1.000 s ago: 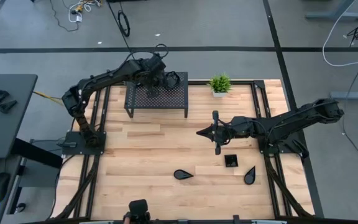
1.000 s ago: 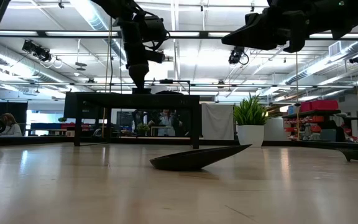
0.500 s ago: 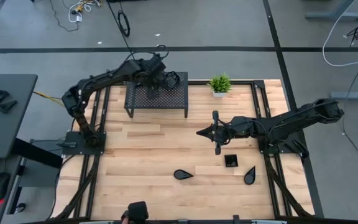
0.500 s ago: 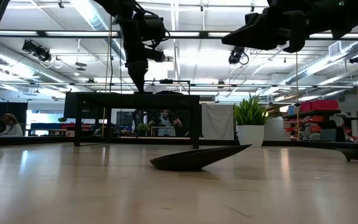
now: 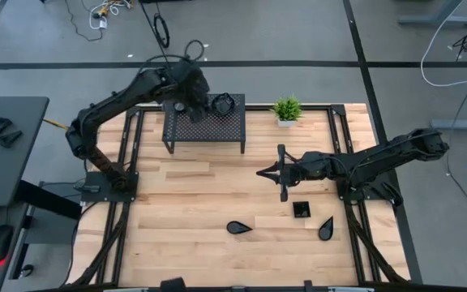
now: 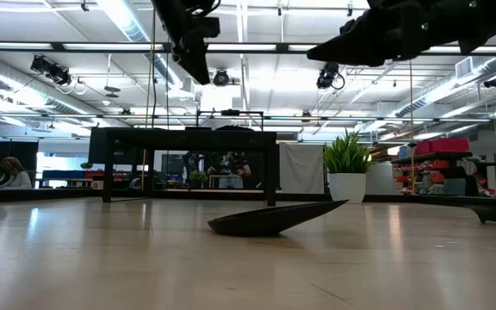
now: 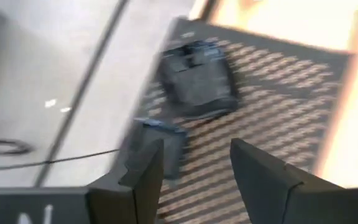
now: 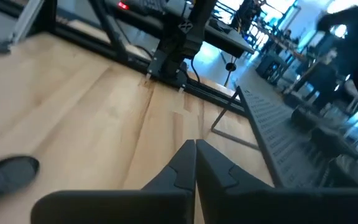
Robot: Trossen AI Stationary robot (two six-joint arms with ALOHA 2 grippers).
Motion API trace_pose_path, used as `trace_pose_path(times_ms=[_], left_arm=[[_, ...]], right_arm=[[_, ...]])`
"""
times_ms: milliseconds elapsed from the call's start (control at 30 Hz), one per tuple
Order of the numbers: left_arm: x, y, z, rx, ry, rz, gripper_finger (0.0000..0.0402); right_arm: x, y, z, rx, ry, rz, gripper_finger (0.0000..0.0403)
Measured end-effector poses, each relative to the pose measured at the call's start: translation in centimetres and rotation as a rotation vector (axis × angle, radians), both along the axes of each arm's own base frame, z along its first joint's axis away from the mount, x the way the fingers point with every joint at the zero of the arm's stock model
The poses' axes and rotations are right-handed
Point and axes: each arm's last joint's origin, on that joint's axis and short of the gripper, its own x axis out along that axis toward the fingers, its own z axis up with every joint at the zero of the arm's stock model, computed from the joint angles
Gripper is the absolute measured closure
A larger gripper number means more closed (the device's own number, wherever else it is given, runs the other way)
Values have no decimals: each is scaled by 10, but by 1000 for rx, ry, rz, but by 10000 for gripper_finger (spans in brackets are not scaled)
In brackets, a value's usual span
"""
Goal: Pick & Place Mini shaped plates
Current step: Stack the black square plate on top of the square plate on the shelf
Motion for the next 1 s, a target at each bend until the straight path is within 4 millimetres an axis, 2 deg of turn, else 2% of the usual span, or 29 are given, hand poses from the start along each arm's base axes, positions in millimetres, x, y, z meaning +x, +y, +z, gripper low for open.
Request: trace_pose_path(times_ms=[100,233,400,533,667,767,1000], left_arm=[[8,-17,-6,-73,-56,-44,224],[33,-50,-31,-81,-79,-159,245],[66,-110,-69,-72,-219,-325,273],[78,-166,-95,-94,-373,-443,291],[73,-218,-122,-114,-470,-477,304],[63,-248,-135,-101,-506,-414,312],[42,-293,-162,-117,-532,-214,326]], right_arm=[[-1,0,2,66,-12,-14,390],[-3,0,5,103,-25,-21,390],[-9,1,10,107,-22,-15,385],[-16,6,13,135,-6,3,378],[-19,11,10,128,36,-7,371],[-20,14,3,116,100,-4,364],[-28,23,-14,180,291,29,324]])
